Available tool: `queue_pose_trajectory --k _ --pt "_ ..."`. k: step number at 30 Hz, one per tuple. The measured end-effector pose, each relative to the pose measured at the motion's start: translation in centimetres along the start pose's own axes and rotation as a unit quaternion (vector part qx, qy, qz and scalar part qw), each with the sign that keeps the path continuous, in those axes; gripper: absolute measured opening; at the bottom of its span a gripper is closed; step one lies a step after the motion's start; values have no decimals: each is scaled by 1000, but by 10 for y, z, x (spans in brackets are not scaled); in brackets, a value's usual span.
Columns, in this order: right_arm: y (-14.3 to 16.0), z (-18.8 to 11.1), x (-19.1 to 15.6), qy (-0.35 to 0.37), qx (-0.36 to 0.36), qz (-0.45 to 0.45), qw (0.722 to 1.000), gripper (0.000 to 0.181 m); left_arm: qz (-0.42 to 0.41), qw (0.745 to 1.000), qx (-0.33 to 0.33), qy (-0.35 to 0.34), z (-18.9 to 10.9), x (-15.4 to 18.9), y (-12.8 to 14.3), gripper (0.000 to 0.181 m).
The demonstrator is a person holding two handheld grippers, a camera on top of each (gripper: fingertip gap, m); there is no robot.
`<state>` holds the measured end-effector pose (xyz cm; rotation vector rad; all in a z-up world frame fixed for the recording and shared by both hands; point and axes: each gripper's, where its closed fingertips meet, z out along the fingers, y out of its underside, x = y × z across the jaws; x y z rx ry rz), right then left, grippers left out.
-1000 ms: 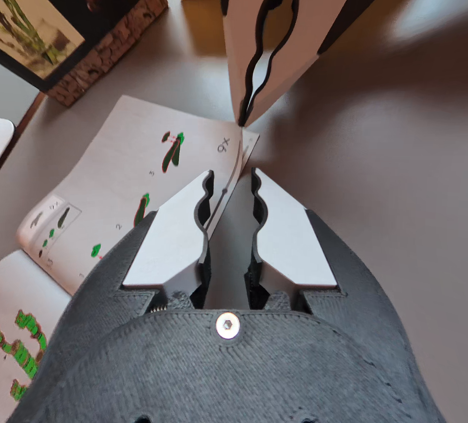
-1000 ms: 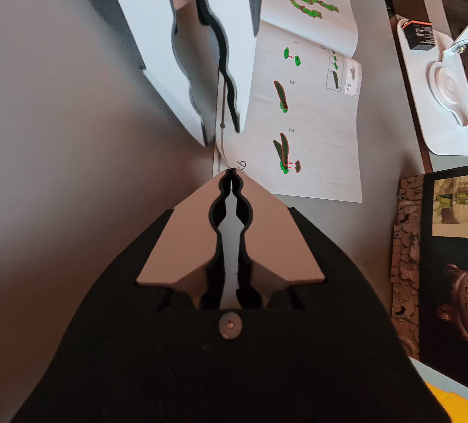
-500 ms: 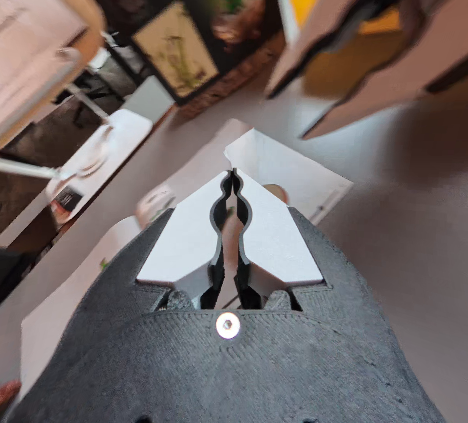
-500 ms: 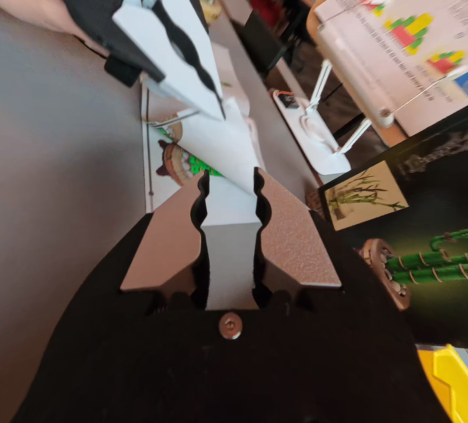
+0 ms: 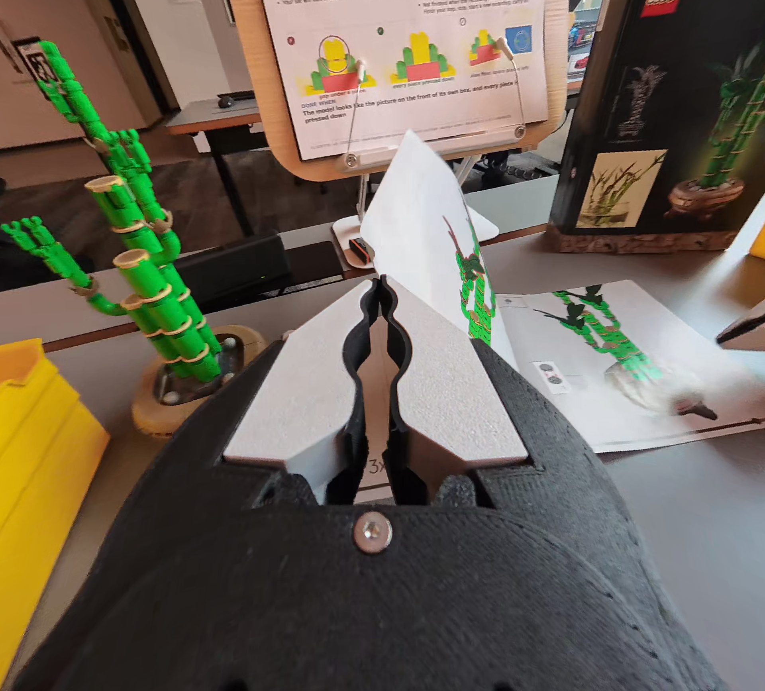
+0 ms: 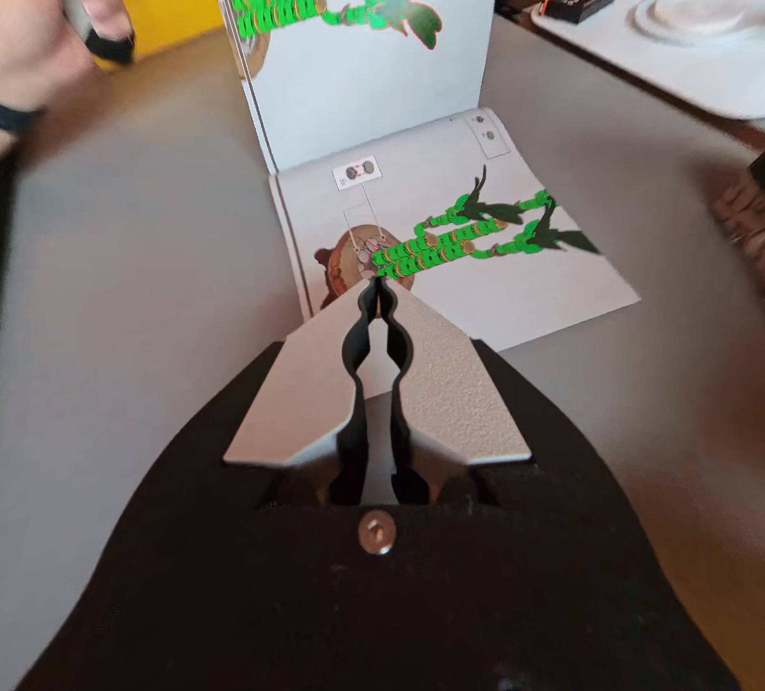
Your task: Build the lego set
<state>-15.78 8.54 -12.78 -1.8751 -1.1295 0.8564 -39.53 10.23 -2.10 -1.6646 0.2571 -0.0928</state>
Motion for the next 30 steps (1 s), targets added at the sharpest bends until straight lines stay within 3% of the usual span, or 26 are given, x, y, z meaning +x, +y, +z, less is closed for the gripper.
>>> queue_pose_trajectory --k 4,11,30 --pt "4 -4 2 -28 -9 80 996 0 29 999 -3 -19 -1 -6 3 0" --pt "34 9 -1 -37 -85 76 993 0 48 998 -8 -27 0 -6 7 0" --pt "37 8 -4 -37 -96 39 994 1 72 997 -5 -20 2 9 9 0"
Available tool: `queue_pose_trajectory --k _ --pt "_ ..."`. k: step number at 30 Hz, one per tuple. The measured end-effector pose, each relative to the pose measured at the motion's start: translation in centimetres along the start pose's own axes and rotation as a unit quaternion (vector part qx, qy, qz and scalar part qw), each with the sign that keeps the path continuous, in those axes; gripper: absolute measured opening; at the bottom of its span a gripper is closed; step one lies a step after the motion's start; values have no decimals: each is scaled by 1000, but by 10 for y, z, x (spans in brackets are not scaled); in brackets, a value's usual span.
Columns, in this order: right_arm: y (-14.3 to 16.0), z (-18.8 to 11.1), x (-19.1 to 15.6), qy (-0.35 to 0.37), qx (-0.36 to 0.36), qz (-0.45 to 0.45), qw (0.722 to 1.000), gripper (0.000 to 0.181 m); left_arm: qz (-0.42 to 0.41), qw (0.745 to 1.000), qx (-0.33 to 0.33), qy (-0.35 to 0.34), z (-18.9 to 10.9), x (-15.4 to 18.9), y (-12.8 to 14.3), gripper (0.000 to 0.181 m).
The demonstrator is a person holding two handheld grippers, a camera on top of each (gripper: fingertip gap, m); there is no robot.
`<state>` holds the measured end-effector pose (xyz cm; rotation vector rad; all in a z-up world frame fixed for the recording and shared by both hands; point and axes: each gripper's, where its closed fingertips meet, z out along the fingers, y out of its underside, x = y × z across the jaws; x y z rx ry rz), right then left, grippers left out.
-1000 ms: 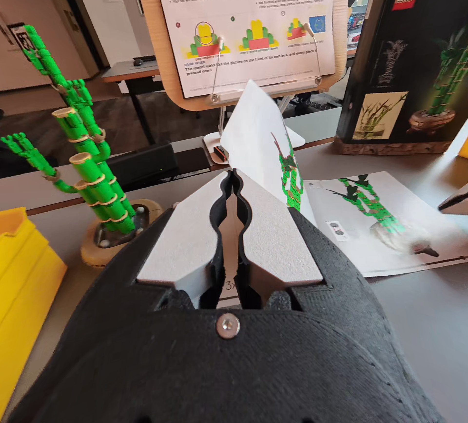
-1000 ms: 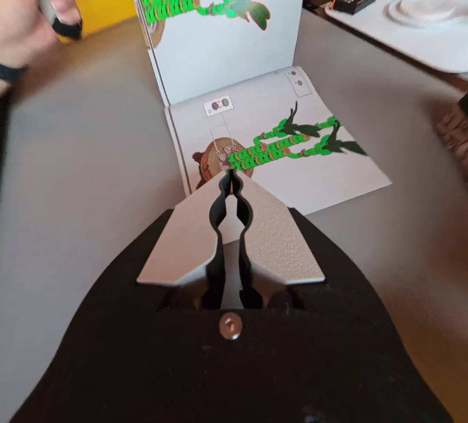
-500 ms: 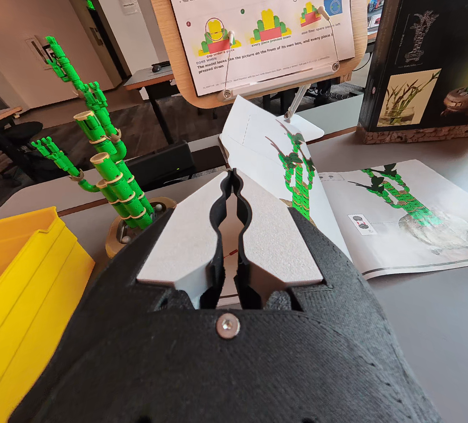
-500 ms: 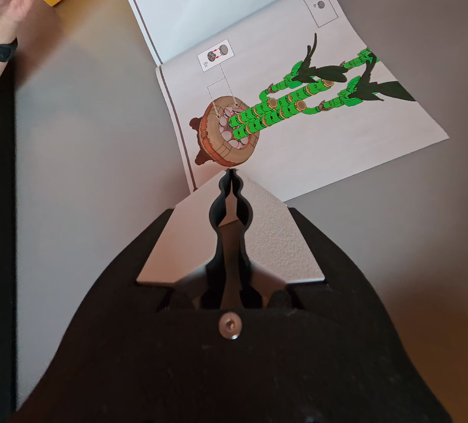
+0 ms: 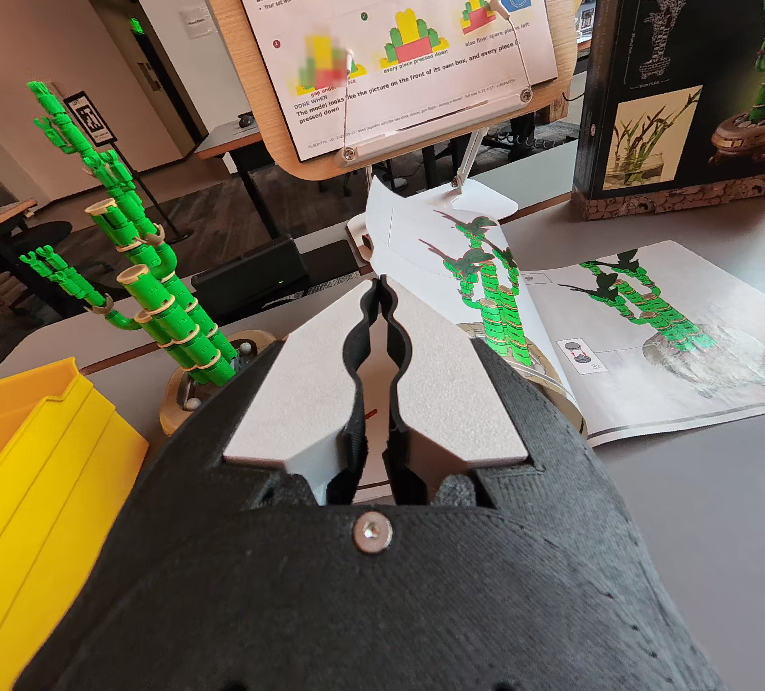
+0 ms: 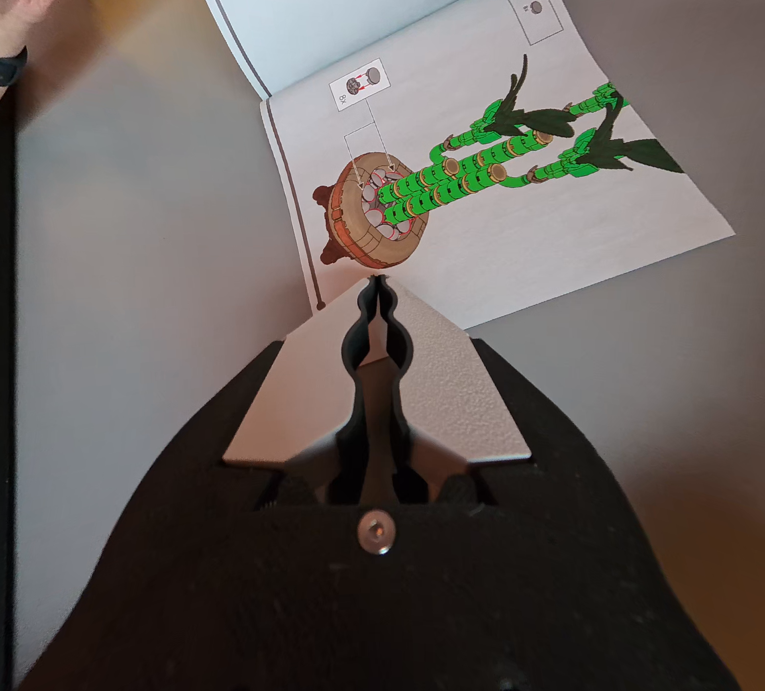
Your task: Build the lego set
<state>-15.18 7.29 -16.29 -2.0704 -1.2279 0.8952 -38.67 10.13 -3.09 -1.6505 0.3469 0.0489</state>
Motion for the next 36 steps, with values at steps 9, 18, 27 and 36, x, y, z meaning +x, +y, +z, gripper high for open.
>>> queue_pose_trajectory --k 9,18,27,36 --pt "-17 -10 5 45 54 -82 994 0 11 998 22 60 0 42 -8 0" --pt "-47 -55 29 190 131 -164 959 0 75 986 8 152 -1 116 0 11" --pt "-74 -99 32 291 200 -203 913 0 87 934 -93 335 -14 155 44 43" --pt "-23 -25 -29 79 40 -260 961 18 120 911 -200 339 -5 142 101 57"
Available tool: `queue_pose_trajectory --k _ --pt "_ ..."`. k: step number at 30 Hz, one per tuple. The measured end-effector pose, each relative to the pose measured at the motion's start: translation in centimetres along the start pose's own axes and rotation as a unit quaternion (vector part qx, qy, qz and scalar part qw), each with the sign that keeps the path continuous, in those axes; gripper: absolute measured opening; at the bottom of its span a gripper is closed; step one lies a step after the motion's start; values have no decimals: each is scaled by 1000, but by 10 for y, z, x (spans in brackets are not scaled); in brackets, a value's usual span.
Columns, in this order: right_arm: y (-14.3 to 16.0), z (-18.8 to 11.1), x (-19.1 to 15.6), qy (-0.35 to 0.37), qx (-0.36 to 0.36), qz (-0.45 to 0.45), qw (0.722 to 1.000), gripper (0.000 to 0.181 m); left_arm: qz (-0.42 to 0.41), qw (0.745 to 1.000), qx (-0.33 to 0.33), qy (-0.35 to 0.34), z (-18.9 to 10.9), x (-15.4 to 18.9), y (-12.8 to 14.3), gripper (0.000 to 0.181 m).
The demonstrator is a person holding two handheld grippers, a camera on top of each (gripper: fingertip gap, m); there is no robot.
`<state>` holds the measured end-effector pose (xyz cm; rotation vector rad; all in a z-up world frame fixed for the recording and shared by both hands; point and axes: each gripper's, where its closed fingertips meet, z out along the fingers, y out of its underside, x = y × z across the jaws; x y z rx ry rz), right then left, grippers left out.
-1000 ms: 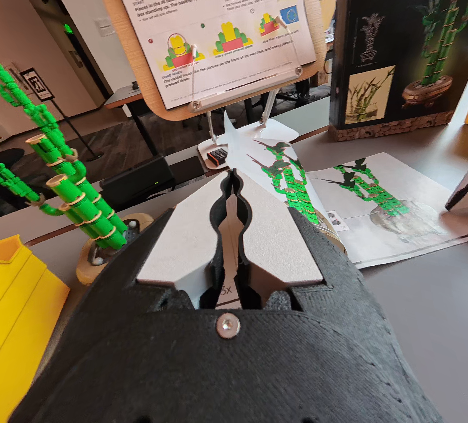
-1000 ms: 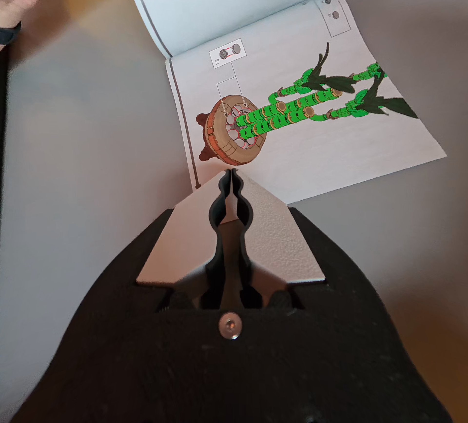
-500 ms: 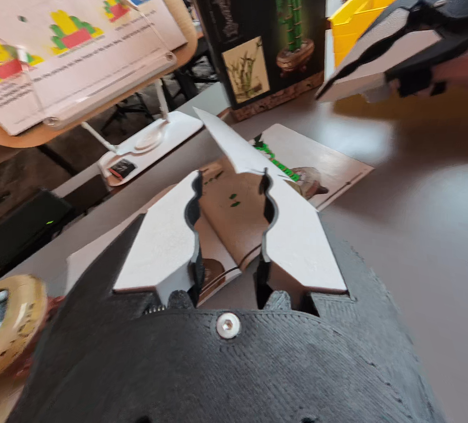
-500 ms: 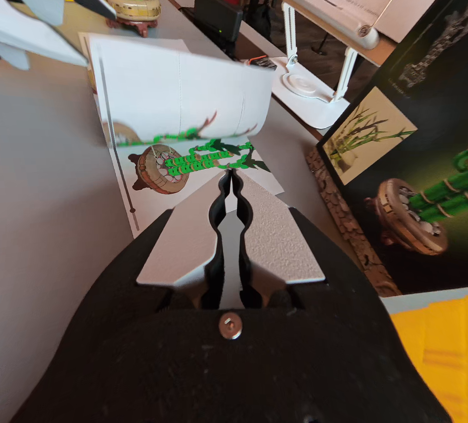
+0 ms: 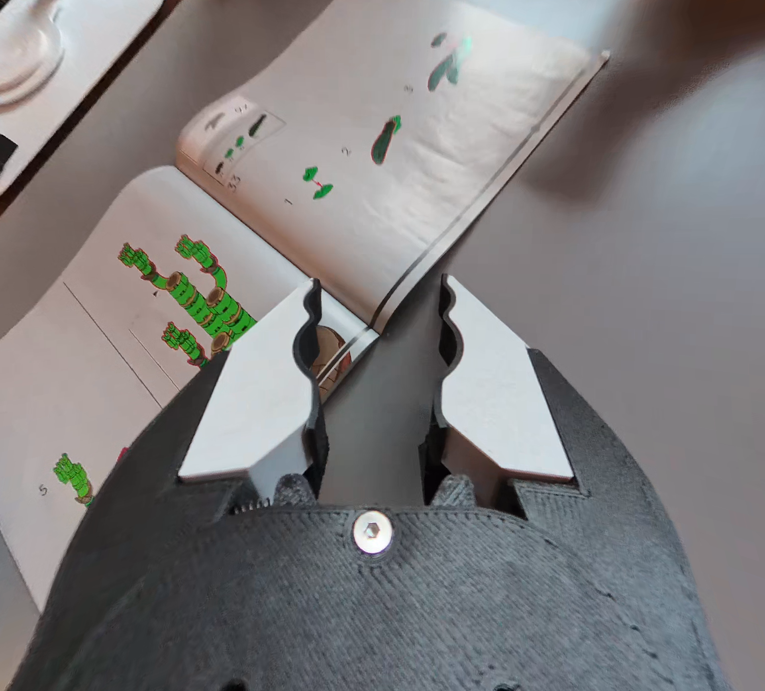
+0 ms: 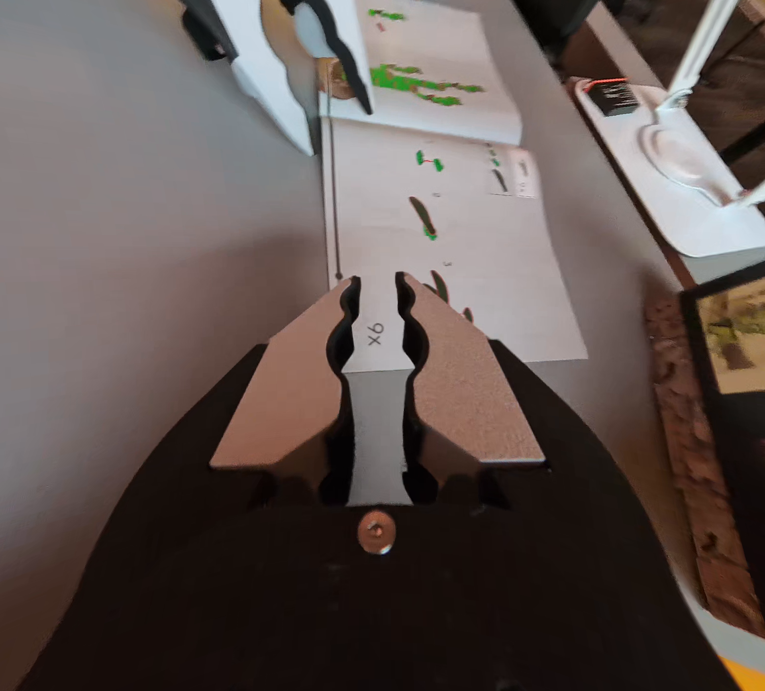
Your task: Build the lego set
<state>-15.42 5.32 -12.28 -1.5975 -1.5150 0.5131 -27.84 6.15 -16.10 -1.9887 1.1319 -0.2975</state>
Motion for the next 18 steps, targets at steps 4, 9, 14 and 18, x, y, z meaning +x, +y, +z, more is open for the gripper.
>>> queue_pose_trajectory --k 4,9,14,18 --pt "-4 4 1 10 14 -6 1000 18 -1 1000 3 0 4 4 -3 40" --pt "-8 -7 20 42 45 31 998 17 -18 1000 5 10 14 11 -11 32" --pt "0 -1 33 61 35 84 994 17 -60 998 3 27 22 13 -16 33" --pt "4 5 33 65 29 88 994 17 -63 998 2 20 28 11 -20 33"
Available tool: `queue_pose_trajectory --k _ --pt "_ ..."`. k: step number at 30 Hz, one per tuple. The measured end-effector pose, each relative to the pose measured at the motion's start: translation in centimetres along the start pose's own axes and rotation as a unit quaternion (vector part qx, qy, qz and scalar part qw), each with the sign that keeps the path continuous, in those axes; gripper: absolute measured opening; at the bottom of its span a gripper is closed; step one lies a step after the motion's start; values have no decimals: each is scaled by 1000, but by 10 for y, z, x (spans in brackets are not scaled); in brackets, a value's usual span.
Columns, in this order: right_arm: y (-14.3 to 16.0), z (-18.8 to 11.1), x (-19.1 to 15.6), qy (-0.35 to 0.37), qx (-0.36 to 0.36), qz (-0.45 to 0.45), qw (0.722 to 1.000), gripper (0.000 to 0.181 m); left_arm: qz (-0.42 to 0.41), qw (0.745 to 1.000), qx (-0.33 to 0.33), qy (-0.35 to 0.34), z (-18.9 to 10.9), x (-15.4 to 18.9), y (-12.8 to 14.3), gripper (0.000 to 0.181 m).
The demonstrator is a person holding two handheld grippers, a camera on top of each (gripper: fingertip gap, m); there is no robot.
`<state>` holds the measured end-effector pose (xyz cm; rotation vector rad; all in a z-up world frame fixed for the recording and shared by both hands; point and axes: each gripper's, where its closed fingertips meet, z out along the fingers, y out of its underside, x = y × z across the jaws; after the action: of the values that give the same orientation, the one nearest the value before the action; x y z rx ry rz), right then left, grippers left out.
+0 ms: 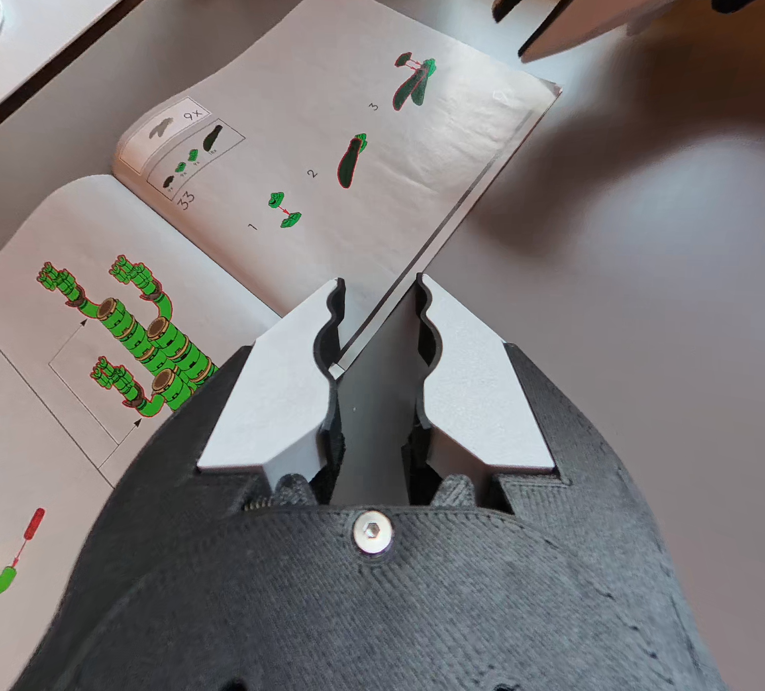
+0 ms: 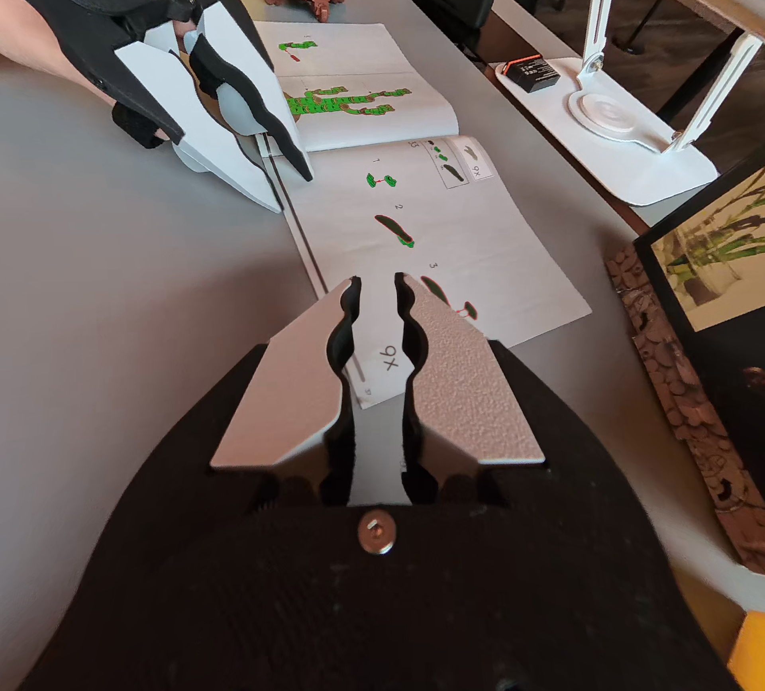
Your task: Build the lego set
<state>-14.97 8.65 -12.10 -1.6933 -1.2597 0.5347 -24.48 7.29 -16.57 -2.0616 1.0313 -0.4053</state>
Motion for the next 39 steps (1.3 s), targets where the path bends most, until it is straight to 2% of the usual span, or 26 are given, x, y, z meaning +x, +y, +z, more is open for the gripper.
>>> queue_pose_trajectory --k 5,8,12,14,17,23,27,30,34,37,39 --pt "2 4 -1 4 1 -7 1000 17 2 1000 1 -5 6 1 -6 34" --pt "-3 4 -3 4 15 -6 1000 17 1 1000 20 -8 -3 4 -10 38" --pt "-8 5 -2 31 32 -37 998 17 -9 994 99 -36 -48 -3 -28 35" --pt "-4 7 2 61 25 -78 995 17 -14 986 150 -77 -78 -16 -42 31" --pt "0 9 6 102 8 -150 983 17 -36 970 217 -100 -118 -30 -59 30" --pt "1 13 11 138 0 -203 969 16 -27 955 242 -170 -175 -60 -63 28" --pt "-10 6 26 181 30 -212 960 16 -39 938 290 -188 -222 -83 -90 28" --pt "-16 1 34 207 52 -213 954 16 -49 940 292 -169 -236 -92 -104 33" --pt "-14 -2 39 230 52 -222 946 15 -38 942 287 -166 -258 -89 -106 31" --pt "-9 3 42 239 35 -230 943 13 -10 951 233 -204 -290 -96 -101 33" --pt "-6 7 43 246 17 -241 939 12 -11 958 178 -226 -315 -102 -92 42"
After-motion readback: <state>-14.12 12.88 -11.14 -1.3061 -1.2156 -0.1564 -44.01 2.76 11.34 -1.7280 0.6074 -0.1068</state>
